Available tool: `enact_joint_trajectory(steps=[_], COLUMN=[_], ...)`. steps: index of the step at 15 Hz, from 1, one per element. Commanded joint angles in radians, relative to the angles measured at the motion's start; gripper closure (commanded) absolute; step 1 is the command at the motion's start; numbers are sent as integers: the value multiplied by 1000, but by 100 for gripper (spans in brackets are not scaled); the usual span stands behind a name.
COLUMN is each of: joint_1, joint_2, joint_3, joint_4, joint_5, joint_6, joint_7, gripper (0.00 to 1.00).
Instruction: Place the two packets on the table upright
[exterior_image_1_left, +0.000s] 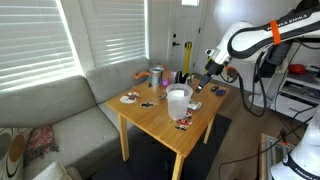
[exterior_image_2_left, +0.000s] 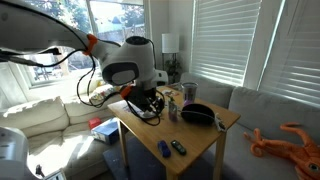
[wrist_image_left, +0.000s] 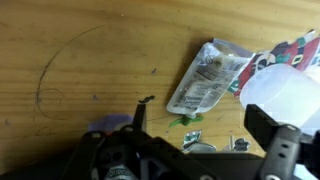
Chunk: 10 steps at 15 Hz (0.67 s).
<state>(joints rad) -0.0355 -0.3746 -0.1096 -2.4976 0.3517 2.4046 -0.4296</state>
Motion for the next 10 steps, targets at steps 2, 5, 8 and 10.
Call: enact_joint_trajectory(steps=[2,5,8,10], joint_1=[53,88,121,136], joint_2=[29,60,93,112], joint_3=[-10,-21,-32,-34], joint_4=[-61,-71,-66,-60], joint_5=[26,63,114,148], joint_6=[174,237,265,272], joint_7=[80,92,81,74], gripper=[0,0,0,0])
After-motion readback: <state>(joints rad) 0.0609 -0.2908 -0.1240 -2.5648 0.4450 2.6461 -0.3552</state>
